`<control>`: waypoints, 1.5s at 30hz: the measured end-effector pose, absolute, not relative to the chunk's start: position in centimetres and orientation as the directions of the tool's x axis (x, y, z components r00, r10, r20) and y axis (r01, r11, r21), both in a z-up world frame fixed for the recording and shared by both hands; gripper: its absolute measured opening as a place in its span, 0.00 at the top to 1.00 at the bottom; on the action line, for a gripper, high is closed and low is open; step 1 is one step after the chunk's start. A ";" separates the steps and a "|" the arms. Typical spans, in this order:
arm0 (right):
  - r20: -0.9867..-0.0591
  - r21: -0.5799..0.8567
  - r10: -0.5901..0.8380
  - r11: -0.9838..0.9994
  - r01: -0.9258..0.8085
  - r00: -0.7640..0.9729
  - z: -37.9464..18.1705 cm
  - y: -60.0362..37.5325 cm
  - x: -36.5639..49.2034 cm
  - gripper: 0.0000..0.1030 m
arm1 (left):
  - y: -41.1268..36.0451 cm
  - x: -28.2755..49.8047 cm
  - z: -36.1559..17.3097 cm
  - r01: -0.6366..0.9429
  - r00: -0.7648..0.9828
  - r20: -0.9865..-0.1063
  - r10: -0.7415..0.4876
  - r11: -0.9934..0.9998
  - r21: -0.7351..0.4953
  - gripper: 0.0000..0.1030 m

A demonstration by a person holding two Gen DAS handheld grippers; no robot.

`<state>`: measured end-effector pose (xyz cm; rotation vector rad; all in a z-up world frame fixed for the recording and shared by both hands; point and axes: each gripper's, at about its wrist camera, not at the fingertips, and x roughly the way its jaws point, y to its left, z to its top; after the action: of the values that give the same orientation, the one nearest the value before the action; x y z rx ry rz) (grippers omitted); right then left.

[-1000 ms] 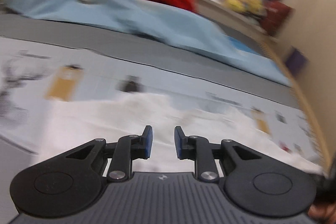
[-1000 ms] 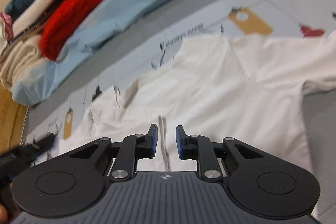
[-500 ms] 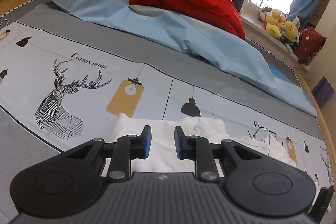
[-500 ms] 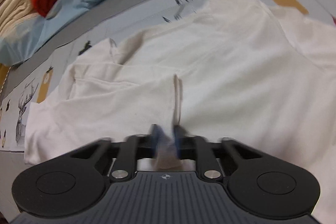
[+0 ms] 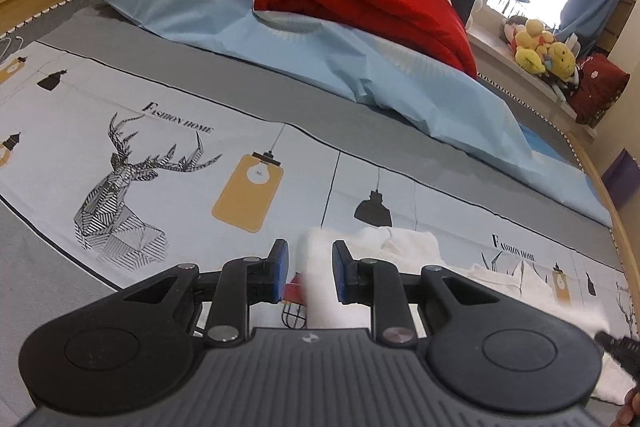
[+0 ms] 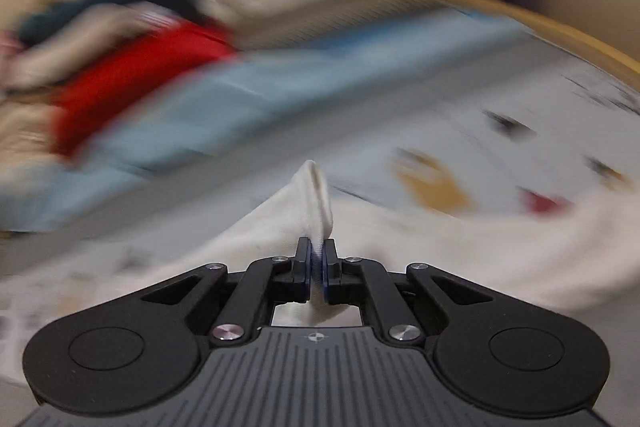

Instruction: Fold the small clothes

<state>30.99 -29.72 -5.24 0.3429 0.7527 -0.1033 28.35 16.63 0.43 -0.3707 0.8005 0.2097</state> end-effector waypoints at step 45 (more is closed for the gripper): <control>-0.719 0.408 -0.007 0.805 0.431 0.695 -7.5 -43.5 28.5 0.85 | 11.7 30.4 -11.5 -0.274 0.274 -0.961 0.036 0.961 -0.043 0.66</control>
<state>28.54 -43.53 -7.48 0.5979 0.7728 -0.2613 30.36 11.72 -11.49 -0.2159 1.2793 0.2105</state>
